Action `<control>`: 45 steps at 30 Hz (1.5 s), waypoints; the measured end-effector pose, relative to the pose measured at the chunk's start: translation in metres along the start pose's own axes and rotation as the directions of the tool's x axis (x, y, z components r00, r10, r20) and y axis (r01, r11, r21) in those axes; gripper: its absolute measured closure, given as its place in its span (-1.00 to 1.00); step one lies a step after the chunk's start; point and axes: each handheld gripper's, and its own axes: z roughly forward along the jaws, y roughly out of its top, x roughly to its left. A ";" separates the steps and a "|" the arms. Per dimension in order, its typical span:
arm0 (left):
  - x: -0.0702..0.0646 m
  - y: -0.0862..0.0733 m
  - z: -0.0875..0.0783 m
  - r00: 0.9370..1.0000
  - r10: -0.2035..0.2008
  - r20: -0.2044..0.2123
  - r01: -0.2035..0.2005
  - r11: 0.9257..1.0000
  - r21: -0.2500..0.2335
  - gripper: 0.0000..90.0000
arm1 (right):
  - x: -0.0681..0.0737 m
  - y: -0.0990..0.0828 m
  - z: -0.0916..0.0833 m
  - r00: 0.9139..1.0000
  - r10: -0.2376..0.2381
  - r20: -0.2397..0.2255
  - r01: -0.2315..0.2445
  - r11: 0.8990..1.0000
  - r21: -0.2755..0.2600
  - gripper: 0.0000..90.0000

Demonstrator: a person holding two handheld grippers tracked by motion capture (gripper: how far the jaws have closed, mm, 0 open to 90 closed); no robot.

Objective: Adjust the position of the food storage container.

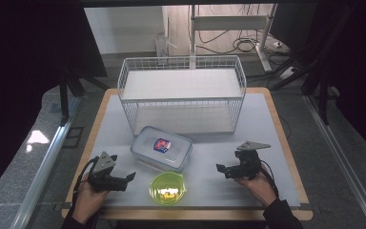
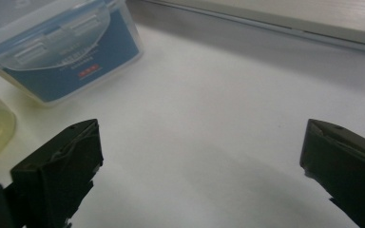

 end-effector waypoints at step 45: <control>0.008 0.002 -0.002 0.996 -0.066 0.060 0.067 0.998 -0.003 -0.61 | 0.043 0.020 -0.007 0.983 -0.141 -0.119 0.142 0.990 -0.004 0.61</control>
